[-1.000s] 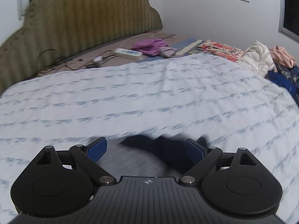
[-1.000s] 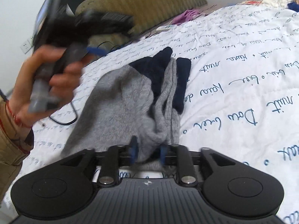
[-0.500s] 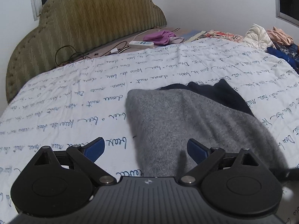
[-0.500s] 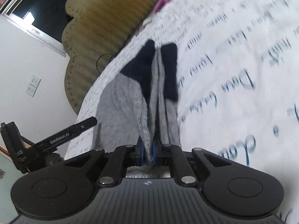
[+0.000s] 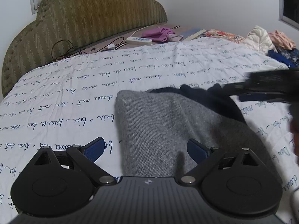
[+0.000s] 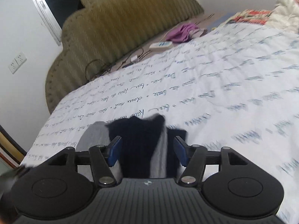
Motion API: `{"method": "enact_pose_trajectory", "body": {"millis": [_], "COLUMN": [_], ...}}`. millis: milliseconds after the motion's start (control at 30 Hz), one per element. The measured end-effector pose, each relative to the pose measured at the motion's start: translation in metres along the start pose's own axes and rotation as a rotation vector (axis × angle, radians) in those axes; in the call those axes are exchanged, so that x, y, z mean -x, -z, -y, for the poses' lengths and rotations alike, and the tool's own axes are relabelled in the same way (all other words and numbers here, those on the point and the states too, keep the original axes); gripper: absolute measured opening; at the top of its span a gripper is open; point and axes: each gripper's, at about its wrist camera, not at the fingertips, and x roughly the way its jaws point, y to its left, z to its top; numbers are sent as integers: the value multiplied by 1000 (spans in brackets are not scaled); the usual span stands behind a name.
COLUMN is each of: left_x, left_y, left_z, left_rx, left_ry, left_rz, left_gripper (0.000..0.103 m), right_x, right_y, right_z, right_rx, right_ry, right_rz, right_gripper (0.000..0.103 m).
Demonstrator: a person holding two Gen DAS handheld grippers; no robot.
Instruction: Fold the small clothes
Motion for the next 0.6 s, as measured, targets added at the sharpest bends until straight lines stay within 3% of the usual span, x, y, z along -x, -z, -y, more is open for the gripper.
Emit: {"method": "enact_pose_trajectory", "body": {"millis": [33, 100, 200, 333, 400, 600], "left_x": [-2, -5, -8, -9, -9, -8], "left_y": [1, 4, 8, 11, 12, 19], "left_z": [1, 1, 0, -2, -3, -5], "left_rx": [-1, 1, 1, 5, 12, 7], "left_ry": [-3, -4, -6, -2, 4, 6], "left_rz": [-10, -29, -41, -50, -52, -67], "left_gripper": [96, 96, 96, 96, 96, 97], "right_x": [-13, -28, -33, -21, -5, 40], "right_y": [-3, -2, 3, 10, 16, 51], "right_z": [-1, 0, 11, 8, 0, 1], "right_rx": [-7, -9, -6, 15, 49, 23], "right_ry": [7, 40, 159, 172, 193, 83], "right_rz": [-25, -60, -15, -3, 27, -2], "right_gripper": [58, 14, 12, 14, 23, 26]}}
